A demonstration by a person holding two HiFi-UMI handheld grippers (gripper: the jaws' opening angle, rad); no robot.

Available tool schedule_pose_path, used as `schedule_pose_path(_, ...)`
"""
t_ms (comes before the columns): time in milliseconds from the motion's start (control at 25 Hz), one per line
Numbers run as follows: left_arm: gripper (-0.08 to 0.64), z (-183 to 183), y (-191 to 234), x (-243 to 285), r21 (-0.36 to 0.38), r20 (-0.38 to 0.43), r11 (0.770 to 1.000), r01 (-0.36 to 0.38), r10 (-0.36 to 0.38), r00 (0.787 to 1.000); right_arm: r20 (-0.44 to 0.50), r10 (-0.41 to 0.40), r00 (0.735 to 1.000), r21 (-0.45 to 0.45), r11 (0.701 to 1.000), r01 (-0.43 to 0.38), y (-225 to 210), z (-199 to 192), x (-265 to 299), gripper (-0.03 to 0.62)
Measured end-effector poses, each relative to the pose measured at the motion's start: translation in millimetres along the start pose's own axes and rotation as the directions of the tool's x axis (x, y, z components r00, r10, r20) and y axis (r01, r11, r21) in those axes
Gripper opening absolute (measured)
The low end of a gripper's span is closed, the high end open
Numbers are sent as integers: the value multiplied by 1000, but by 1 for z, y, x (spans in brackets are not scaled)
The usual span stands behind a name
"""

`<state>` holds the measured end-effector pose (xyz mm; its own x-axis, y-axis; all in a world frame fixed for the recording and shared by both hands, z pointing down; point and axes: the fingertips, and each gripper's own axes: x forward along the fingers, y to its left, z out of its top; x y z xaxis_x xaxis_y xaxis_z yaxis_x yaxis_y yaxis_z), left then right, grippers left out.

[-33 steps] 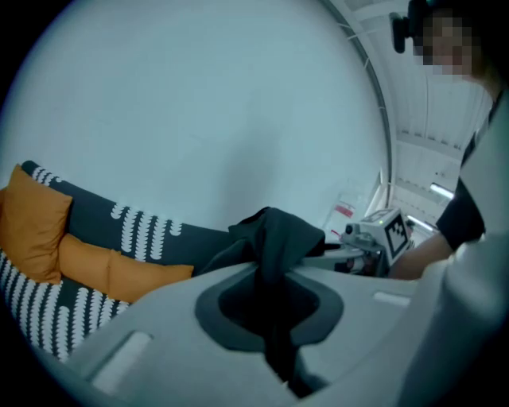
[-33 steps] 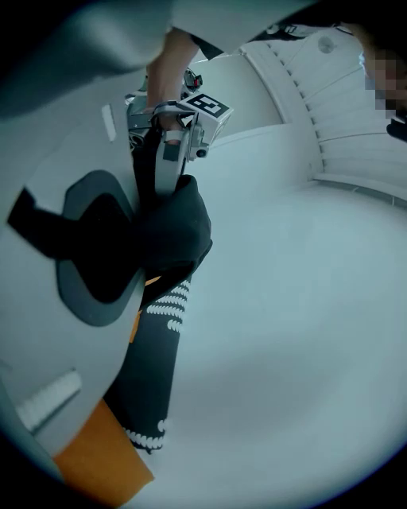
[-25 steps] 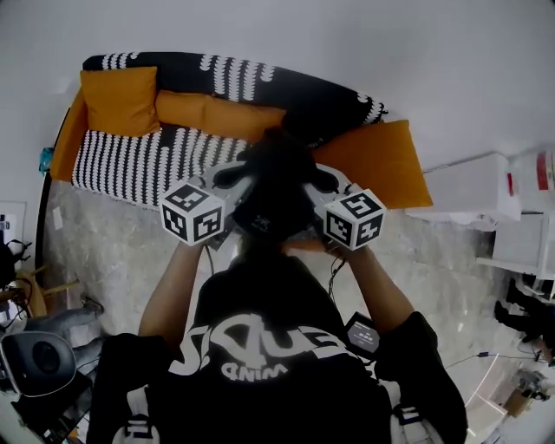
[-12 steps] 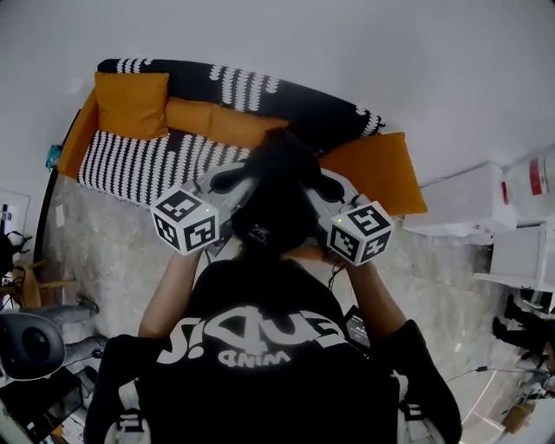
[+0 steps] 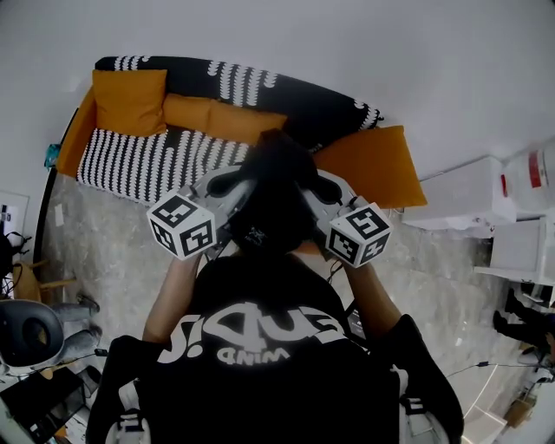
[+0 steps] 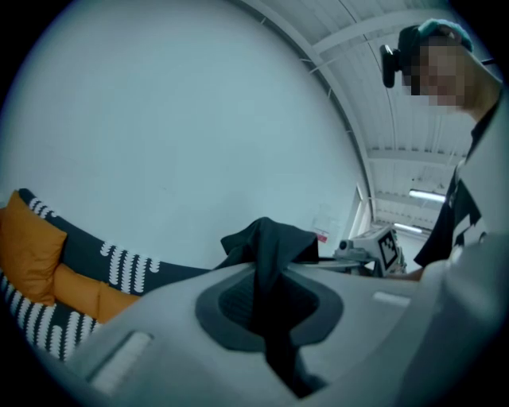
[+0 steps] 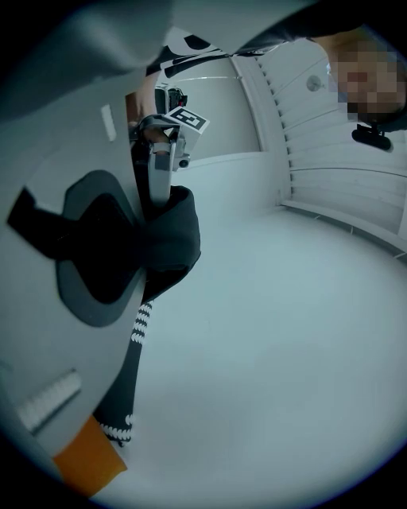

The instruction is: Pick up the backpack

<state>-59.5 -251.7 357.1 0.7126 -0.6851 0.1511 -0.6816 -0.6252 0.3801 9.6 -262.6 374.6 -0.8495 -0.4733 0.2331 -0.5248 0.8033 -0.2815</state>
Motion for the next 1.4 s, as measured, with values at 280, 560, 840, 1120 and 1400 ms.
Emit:
schedule_pose_path(280,12,-4,-1,-3,-13,-3,1000,14,-14,1000,-8,6,1000,1,1000,-6,2,-3,0,48)
schedule_pose_path(560,12,-8,0,-4,-24,-10,999,29,-29,1000,-18,16,1000,-3,1000,-16,3,-5,2,48)
schedule_pose_path(840,12,-9,-2,1,-36,-22,999,36,-37,999,-25,19,1000,24,1000,-18,-1,-7,1,48)
schedule_pose_path(1120,12,-9,4,4,-47,-28,998,28,-29,999,-32,37,999,35,999,-36,-5,-7,6,46)
schedule_pose_path(1400,12,-11,4,4,-61,-27,997,37,-39,999,-26,33,999,52,998,-32,-7,-8,9,47)
